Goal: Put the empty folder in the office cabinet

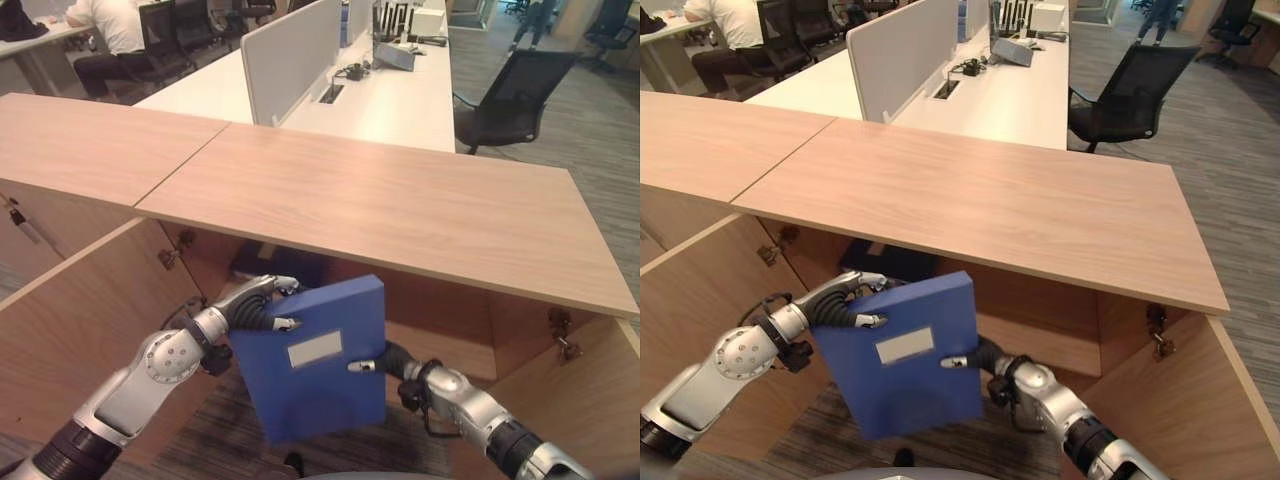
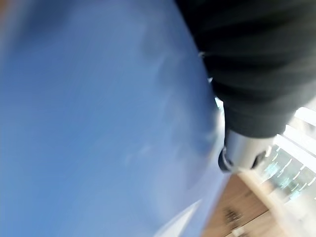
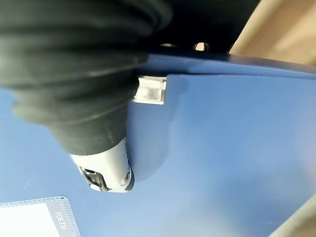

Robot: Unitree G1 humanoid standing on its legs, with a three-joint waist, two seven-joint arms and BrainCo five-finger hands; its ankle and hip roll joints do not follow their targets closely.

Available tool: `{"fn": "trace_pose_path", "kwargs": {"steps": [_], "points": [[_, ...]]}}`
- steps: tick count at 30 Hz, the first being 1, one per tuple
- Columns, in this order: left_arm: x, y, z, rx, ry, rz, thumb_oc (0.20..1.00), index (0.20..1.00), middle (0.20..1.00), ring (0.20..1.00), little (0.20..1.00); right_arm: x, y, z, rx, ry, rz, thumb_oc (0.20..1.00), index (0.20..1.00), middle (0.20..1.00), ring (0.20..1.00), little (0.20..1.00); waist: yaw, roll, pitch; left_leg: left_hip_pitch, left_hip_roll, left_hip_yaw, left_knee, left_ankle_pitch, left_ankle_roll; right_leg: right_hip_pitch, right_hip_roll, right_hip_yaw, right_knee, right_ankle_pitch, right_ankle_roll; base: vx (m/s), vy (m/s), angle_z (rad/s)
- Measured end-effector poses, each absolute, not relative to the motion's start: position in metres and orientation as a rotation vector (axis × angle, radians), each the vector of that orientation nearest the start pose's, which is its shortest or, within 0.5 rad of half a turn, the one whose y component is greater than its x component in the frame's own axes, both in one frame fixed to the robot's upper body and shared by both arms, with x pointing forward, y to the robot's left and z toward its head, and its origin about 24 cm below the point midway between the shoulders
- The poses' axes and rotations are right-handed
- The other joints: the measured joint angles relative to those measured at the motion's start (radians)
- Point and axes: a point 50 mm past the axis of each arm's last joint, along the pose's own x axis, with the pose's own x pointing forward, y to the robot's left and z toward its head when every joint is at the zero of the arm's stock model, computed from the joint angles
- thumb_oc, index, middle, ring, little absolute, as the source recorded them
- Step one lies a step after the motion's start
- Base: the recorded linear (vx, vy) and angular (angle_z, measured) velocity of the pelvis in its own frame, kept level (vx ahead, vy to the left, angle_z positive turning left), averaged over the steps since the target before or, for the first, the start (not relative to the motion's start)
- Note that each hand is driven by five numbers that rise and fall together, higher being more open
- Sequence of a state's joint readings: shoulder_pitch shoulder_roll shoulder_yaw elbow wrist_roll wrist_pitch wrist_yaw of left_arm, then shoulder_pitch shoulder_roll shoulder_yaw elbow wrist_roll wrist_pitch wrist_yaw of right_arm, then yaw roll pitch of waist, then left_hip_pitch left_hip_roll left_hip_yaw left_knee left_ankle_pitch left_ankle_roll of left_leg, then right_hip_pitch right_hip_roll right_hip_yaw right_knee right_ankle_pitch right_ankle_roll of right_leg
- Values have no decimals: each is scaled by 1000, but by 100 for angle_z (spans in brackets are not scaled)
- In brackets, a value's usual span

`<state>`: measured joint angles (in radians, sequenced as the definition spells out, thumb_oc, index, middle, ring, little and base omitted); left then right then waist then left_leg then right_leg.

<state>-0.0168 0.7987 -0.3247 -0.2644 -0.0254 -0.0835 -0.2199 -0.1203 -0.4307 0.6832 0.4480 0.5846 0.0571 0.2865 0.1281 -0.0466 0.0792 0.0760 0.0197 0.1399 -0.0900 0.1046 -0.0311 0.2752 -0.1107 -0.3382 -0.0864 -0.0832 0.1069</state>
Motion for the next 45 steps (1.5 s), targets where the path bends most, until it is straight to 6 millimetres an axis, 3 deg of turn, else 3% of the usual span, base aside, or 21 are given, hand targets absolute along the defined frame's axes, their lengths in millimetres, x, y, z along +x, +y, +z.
{"fn": "trace_pose_path", "kwargs": {"steps": [4,7,8,9,10,11,12,16,23,25,30,34,35,36,37,38,39,40,41,44,45], "points": [[229,172,77,450,-96,-588,1000,1000,1000,1000,1000,186,-128,-86,128,749,628,200,200,200,200,200,-14,2,0,1,0,1,0,0,0,-1,0,1,2,0,0,0,0,0],[206,196,14,231,197,-434,1000,1000,1000,1000,1000,163,-144,-110,279,865,448,200,200,200,200,200,-16,10,5,-13,1,-2,-1,0,0,-19,-1,1,14,-5,-1,0,0,0],[187,207,-11,114,304,-331,1000,1000,1000,1000,1000,151,-154,-119,367,898,344,200,200,200,200,200,-12,2,1,-16,0,-2,0,0,0,-27,-4,1,22,-11,-1,1,23,10],[150,230,-56,42,572,-174,1000,1000,1000,1000,1000,130,-163,-134,431,996,219,200,200,200,200,200,-8,0,12,-21,0,-8,0,2,2,-26,-1,-3,14,-9,-1,11,56,7],[135,231,-67,-14,615,-95,1000,1000,1000,1000,1000,121,-165,-141,492,1011,133,200,200,200,200,200,-8,18,23,-19,-1,-8,0,2,2,-27,-3,-3,22,-9,-1,19,82,4],[107,234,-95,-155,711,85,1000,1000,1000,1000,1000,112,-166,-148,585,1037,16,200,200,200,200,200,-15,33,28,-23,-2,-7,-2,1,2,-34,-6,-2,30,-15,6,30,95,1],[59,229,-134,-270,988,278,1000,1000,1000,1000,1000,113,-167,-149,679,1029,-109,200,200,200,200,200,-35,48,31,-41,-4,-12,-1,-2,-1,-52,-8,-2,26,-18,5,31,73,2],[54,228,-135,-335,1011,342,1000,1000,1000,1000,1000,135,-168,-141,752,968,-180,200,200,200,200,200,-22,67,29,-52,-5,-10,-1,3,5,-63,-9,-2,27,-10,1,39,43,2],[59,230,-140,-347,1034,395,1000,1000,1000,1000,1000,162,-143,-130,883,888,-194,200,200,200,200,200,-39,84,16,-51,-7,-5,-1,2,6,-62,-10,-1,24,-7,0,43,54,-4],[35,228,-158,-354,1202,449,1000,1000,1000,1000,1000,176,-145,-122,949,811,-245,200,200,200,200,200,-43,89,10,-50,-6,14,0,-3,12,-70,-13,16,23,-7,0,61,109,-19],[-14,224,-173,-268,1483,485,1000,1000,1000,1000,1000,207,-149,-96,1020,630,-232,200,200,200,200,200,-69,95,1,-70,-7,41,-4,-10,18,-111,-22,43,31,-5,1,26,111,-17],[-20,226,-173,-217,1520,463,1000,1000,1000,1000,1000,237,-151,-69,1039,487,-177,200,200,200,200,200,-69,100,9,-103,2,110,1,-18,30,-251,-42,75,175,-22,15,-105,122,-68],[-12,229,-173,-220,1502,475,1000,1000,1000,1000,1000,263,-142,-43,1032,393,-91,200,200,200,200,200,-60,116,64,-119,28,188,21,-18,44,-404,-72,48,369,-33,32,-259,-18,-162],[-1,239,-172,-178,1480,472,1000,1000,1000,1000,1000,281,-133,-21,1030,324,-18,200,200,200,200,200,-61,98,98,-190,35,228,98,-47,79,-513,-134,-45,491,-39,37,-258,-101,-140],[19,250,-169,-151,1425,477,1000,1000,1000,1000,1000,290,-132,-7,1031,264,13,200,200,200,200,200,-63,81,110,-280,36,234,189,-71,89,-586,-209,-115,554,-41,42,-304,-168,-41],[44,255,-166,-133,1359,463,1000,1000,1000,1000,1000,298,-134,7,1032,205,29,200,200,200,200,200,-62,86,145,-357,50,204,275,-89,89,-607,-236,-139,572,-41,42,-246,-140,37],[62,260,-162,-110,1312,449,1000,1000,1000,1000,1000,302,-136,17,1041,158,42,200,200,200,200,200,-61,99,179,-428,59,176,352,-103,84,-625,-238,-138,578,-44,42,-200,-96,64],[83,265,-156,-86,1244,440,1000,1000,1000,1000,1000,309,-136,34,1062,87,69,200,200,200,200,200,-57,86,215,-554,80,131,499,-121,67,-668,-239,-105,625,-80,7,-82,-69,50],[100,258,-154,-75,1198,403,1000,1000,1000,1000,1000,320,-136,53,1070,31,97,200,200,200,200,200,-45,119,289,-633,105,71,592,-178,42,-717,-218,-108,677,-125,-45,-51,-66,31],[102,241,-159,-61,1213,341,1000,1000,1000,1000,1000,320,-145,55,1069,14,65,200,200,200,200,200,-40,102,315,-729,104,71,656,-206,31,-831,-259,-91,776,-157,-59,-42,-45,17],[97,239,-160,-43,1230,325,1000,1000,1000,1000,1000,318,-147,56,1061,7,69,200,200,200,200,200,-40,96,318,-760,106,48,756,-241,48,-854,-265,-88,801,-157,-61,-37,-37,-12]]}}
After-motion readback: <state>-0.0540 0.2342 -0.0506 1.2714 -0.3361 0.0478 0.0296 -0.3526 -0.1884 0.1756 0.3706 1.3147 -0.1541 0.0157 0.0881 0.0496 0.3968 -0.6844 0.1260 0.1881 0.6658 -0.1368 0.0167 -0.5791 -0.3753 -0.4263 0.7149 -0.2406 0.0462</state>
